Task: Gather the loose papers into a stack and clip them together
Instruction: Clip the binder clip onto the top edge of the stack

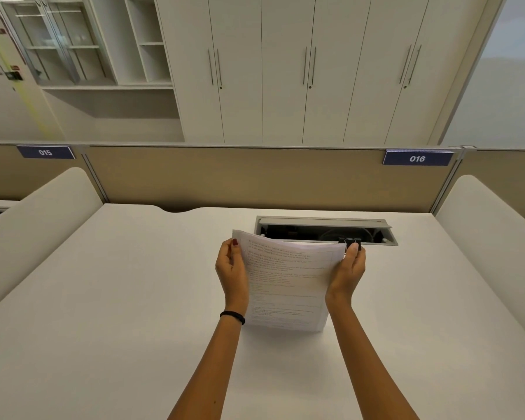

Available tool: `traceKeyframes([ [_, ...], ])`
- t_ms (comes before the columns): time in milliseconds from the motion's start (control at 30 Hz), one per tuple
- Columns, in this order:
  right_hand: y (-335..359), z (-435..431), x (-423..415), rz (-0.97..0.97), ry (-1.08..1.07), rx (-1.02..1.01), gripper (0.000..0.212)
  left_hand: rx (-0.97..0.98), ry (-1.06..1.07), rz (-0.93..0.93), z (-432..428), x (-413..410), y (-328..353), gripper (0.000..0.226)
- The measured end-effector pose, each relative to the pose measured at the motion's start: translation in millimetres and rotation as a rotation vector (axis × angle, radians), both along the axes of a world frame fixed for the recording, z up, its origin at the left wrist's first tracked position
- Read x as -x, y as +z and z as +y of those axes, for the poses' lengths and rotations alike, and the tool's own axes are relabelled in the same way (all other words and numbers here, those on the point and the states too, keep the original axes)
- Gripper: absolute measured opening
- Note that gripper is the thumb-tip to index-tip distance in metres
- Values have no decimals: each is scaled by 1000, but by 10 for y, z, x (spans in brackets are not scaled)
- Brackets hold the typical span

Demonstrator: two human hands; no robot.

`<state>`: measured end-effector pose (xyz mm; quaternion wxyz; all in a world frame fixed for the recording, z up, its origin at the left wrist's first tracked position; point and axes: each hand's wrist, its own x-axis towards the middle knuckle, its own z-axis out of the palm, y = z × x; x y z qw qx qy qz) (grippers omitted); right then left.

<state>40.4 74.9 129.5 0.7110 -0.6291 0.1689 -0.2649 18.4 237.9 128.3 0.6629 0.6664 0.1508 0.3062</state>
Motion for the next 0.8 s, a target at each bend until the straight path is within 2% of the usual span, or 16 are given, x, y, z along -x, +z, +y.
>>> traceKeyframes([
  [367,7,-103,-34,7,-88,3,33,-80,18,-15,-13,-17,49,19],
  [567,163,-250,-12,-100,-188,-138,42,-167,5,-70,12,-39,182,18],
  [633,274,-266,20,-121,-195,-158,42,-194,-4,-82,6,-51,198,18],
  [733,350,-273,24,-128,-172,-163,29,-194,2,-93,-21,-52,218,18],
  [800,312,-284,10,-106,-140,-149,35,-177,15,-99,-48,-51,222,19],
])
